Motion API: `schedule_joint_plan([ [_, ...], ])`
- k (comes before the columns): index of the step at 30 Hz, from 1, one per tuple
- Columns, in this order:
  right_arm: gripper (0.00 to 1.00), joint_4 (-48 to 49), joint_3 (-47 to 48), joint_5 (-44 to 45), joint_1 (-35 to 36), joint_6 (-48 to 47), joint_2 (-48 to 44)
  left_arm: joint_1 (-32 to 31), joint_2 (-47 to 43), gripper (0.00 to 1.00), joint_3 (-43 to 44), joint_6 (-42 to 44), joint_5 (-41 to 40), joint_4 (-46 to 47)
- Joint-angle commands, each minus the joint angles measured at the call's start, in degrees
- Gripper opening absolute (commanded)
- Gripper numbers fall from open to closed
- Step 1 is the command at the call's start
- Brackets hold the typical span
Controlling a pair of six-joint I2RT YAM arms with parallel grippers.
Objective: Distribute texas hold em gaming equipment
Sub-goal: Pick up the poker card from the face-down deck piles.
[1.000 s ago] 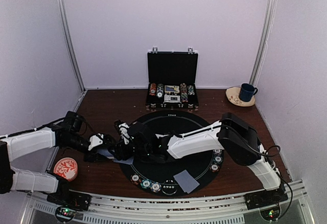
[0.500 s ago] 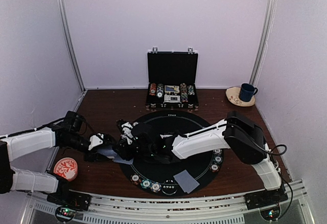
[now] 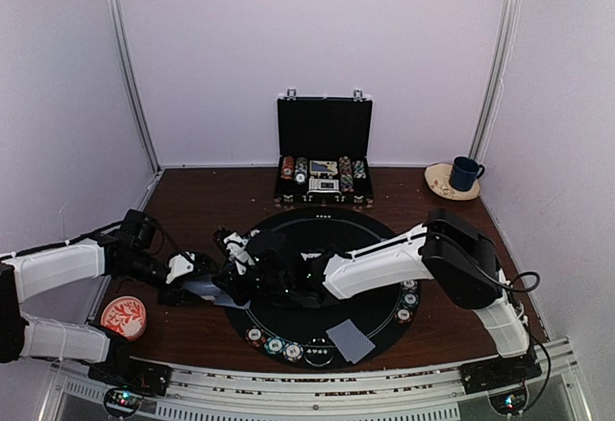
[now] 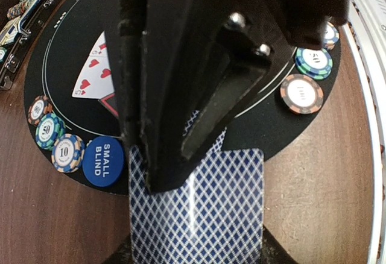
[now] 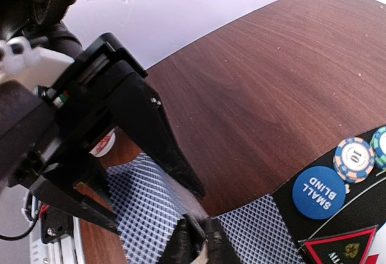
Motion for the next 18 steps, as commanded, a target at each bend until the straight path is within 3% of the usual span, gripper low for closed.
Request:
schedule_joint_plan([
  [1, 0.03, -0.4, -0.5, 1.1, -0.3, -1.1, -3.2, -0.1, 0.1, 0.14, 0.6, 0.7, 2.3, -0.2],
  [2, 0.0, -0.3, -0.9, 1.4, -0.3, -1.2, -3.6, -0.1, 0.2, 0.14, 0.6, 0.7, 2.3, -0.1],
  [18, 0.0, 11.0, -16.6, -2.6, -3.6, 2.9, -14.7, -0.1, 0.2, 0.14, 0.6, 0.5, 2.2, -0.1],
])
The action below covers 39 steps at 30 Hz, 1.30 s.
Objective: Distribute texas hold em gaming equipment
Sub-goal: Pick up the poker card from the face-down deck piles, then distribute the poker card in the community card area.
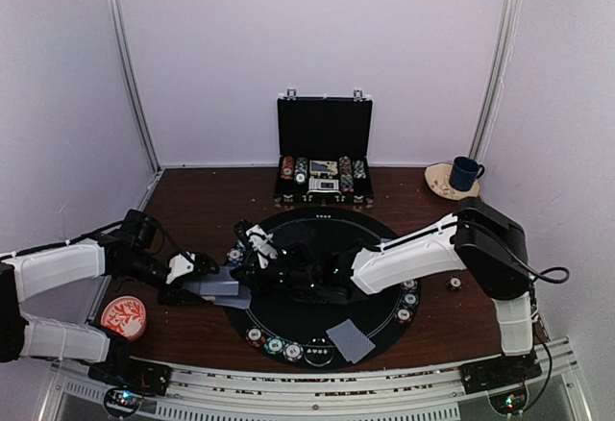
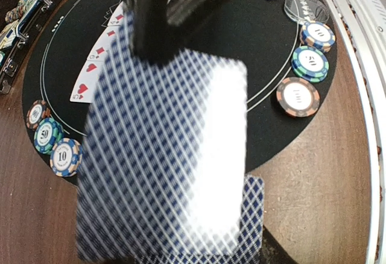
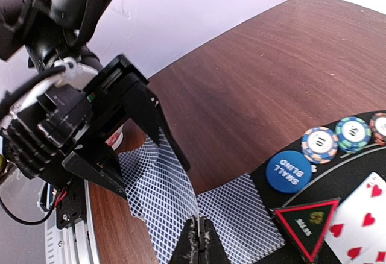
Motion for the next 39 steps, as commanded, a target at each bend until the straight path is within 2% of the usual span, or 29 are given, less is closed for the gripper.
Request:
schedule_joint_plan([
  [1, 0.0, 7.8, -6.0, -1.1, -2.4, 3.7, -6.1, -0.1, 0.1, 0.14, 0.6, 0.4, 1.5, -0.2],
  [6, 0.0, 13.2, -14.5, 0.5, -3.4, 6.3, -10.8, -0.1, 0.3, 0.14, 0.5, -0.3, 1.0, 0.7],
  [9, 0.0, 15.7, -19.1, 4.4, -3.7, 8.2, -13.7, -0.1, 0.2, 0.14, 0.5, -0.4, 0.9, 0.7],
  [15, 0.0, 18.8, -29.4, 18.1, -4.0, 16.1, -19.4, -0.1, 0.0, 0.14, 0.5, -0.8, 0.7, 1.0],
  [24, 0.0, 25.1, -46.9, 41.0, -3.7, 33.0, -26.1, -0.1, -0.4, 0.14, 0.5, -1.1, 0.6, 1.0],
  [33, 0.0, 14.1, -50.6, 59.3, -0.5, 45.5, -28.6, 0.0, 0.1, 0.14, 0.4, -1.1, 0.5, 1.4],
  [39, 0.0, 2.2, -48.5, 64.2, 0.6, 54.0, -28.1, -0.1, -0.3, 0.14, 0.3, -1.2, 0.4, 1.4],
])
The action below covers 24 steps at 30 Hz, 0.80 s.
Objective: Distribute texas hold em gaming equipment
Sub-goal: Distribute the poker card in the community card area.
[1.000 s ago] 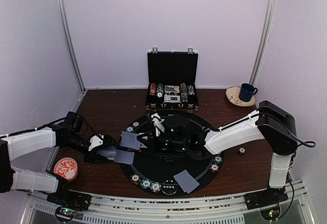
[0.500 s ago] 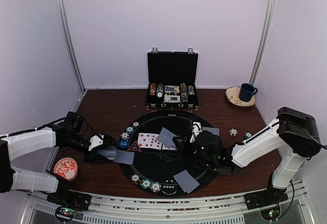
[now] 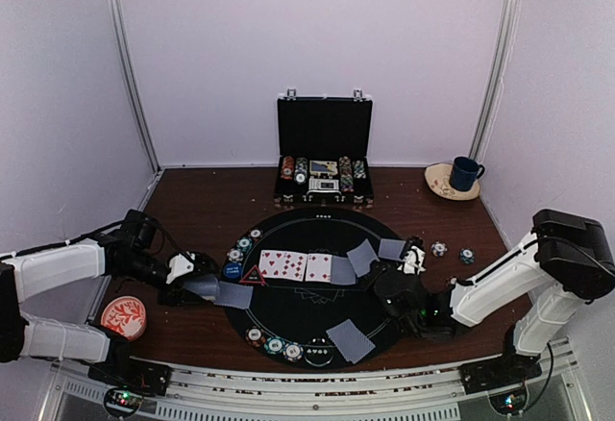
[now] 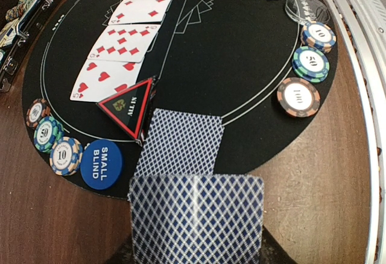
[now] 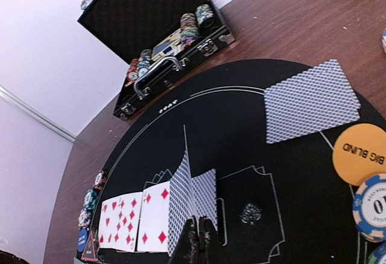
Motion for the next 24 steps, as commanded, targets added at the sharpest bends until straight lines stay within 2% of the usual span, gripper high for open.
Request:
schedule_joint_plan([
  [1, 0.0, -11.7, 2.1, 7.8, 1.0, 8.4, 0.1, 0.0, -0.5, 0.14, 0.3, -0.6, 0.5, 1.4],
  [9, 0.0, -19.1, 3.8, 10.0, 1.3, 15.1, 1.8, -0.1, -0.5, 0.14, 0.3, -0.6, 0.5, 1.4],
  [24, 0.0, -25.0, 9.0, 8.6, 0.8, 17.5, 7.7, -0.1, -0.5, 0.14, 0.3, -0.5, 0.5, 1.4],
])
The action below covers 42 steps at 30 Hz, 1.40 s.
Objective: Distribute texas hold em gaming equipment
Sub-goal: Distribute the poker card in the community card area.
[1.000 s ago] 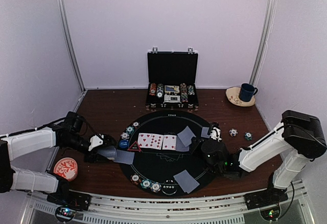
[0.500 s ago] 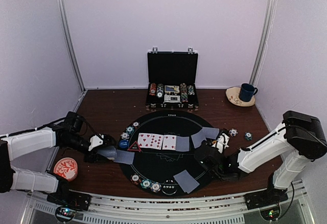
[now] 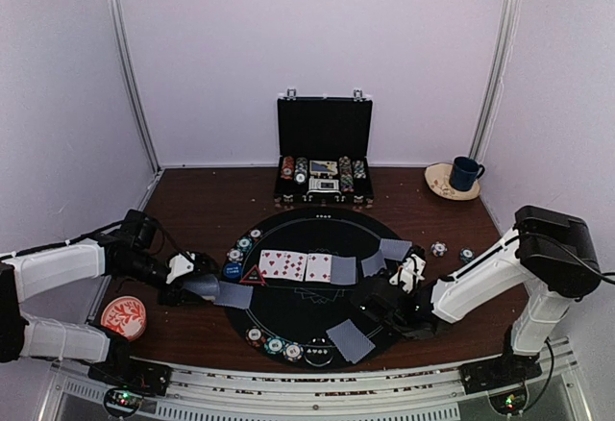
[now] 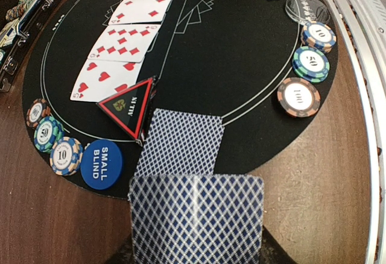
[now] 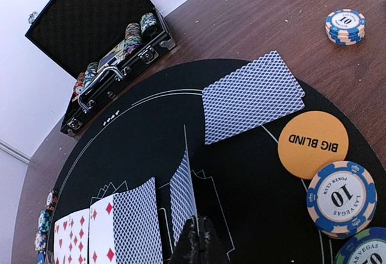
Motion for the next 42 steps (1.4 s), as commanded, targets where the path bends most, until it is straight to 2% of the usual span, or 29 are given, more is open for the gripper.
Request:
schedule_joint_plan([
  [1, 0.0, -2.5, 1.7, 0.1, -0.2, 0.9, 2.3, -0.1, -0.4, 0.14, 0.3, -0.4, 0.5, 1.4],
  [6, 0.01, -2.1, 3.5, -1.2, -0.2, 0.2, 4.9, -0.1, -0.4, 0.14, 0.3, -0.4, 0.5, 1.4],
  [12, 0.11, -3.3, 4.8, -2.1, -0.3, 1.1, 6.6, -0.1, -0.4, 0.14, 0.3, -0.4, 0.5, 1.4],
  [20, 0.09, -4.1, 4.3, -2.2, 0.0, 1.8, 6.0, -0.1, -0.5, 0.14, 0.3, -0.5, 0.4, 1.4],
  [25, 0.14, -4.3, 4.7, -2.5, 0.6, 1.6, 6.1, -0.1, -0.5, 0.14, 0.3, -0.6, 0.5, 1.4],
  [38, 0.16, -5.6, 4.8, -2.3, 2.0, 2.4, 5.3, -0.1, -0.9, 0.14, 0.2, -0.7, 0.4, 1.4],
  [42, 0.19, -6.0, 4.8, -2.1, 2.3, 2.6, 5.2, -0.1, -1.0, 0.14, 0.3, -0.7, 0.4, 1.4],
])
